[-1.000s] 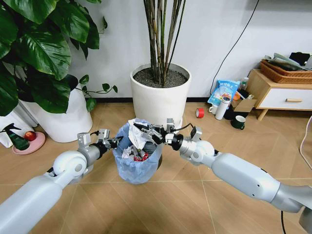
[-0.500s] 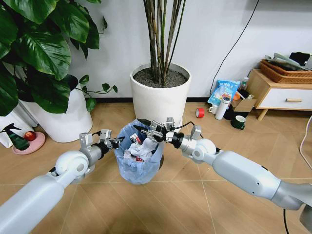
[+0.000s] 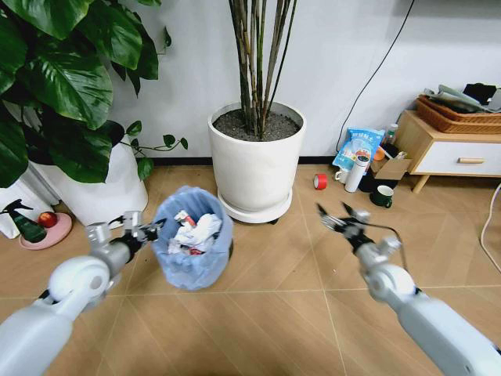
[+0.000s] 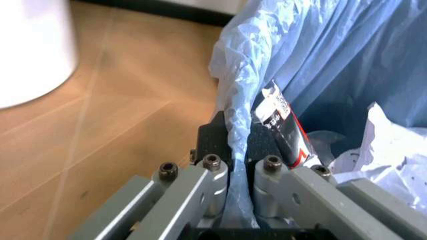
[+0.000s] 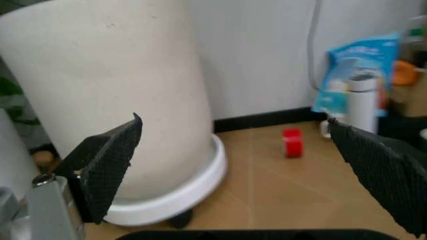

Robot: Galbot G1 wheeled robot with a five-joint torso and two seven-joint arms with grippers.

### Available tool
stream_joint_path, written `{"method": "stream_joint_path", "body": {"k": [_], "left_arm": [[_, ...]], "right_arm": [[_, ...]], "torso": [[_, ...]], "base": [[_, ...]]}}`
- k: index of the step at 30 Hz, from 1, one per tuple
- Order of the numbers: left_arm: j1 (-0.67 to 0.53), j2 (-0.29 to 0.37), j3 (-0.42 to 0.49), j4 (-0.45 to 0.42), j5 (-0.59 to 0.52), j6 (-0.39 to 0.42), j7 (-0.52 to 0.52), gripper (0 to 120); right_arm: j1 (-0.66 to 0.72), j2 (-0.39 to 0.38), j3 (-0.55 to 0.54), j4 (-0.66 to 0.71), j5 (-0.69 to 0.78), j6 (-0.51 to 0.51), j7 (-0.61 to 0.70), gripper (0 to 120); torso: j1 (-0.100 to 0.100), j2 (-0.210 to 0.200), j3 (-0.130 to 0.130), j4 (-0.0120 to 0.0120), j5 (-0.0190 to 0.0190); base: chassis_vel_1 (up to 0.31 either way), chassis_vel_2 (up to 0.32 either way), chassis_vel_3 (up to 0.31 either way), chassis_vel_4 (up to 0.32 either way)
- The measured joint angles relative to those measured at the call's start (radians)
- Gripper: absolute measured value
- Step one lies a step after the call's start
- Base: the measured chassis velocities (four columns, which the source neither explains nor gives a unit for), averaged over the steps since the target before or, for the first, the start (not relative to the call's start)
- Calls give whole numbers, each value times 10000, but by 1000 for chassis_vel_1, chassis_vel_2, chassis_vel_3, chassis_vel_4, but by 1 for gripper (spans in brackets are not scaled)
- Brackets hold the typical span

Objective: Pick up the trash bin and place the garbage on the floor into it.

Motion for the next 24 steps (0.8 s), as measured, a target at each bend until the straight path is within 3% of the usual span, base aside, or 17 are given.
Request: {"method": "stream_joint_path", "body": {"k": [1,4,12,19,24], "left_arm": [[0,0,0,0,0,0,0,0],[1362,-150,-1127,-336,367,-46,295,0],[2733,-746,-2715,-862,801,-90,511,0],[2982,-981,-2865,-886,1022,-158,617,0],[2967,-1014,-2859,-775,1041,-193,684,0]], "right_arm": [[0,0,0,0,0,0,0,100],[-1333,511,1442,447,-591,231,-369,100],[-2634,1421,2930,1098,-1433,535,-853,100],[-3318,2395,3708,1450,-1849,815,-1290,100],[-3369,2647,3811,1452,-1940,913,-1396,100]], "torso": [[0,0,0,0,0],[0,1,-1,0,-1],[0,1,0,0,0],[0,0,2,-6,1],[0,1,2,-3,1]], "base": [[0,0,0,0],[0,0,0,0],[0,0,0,0],[2,-8,-5,6],[54,-85,-84,70]]}}
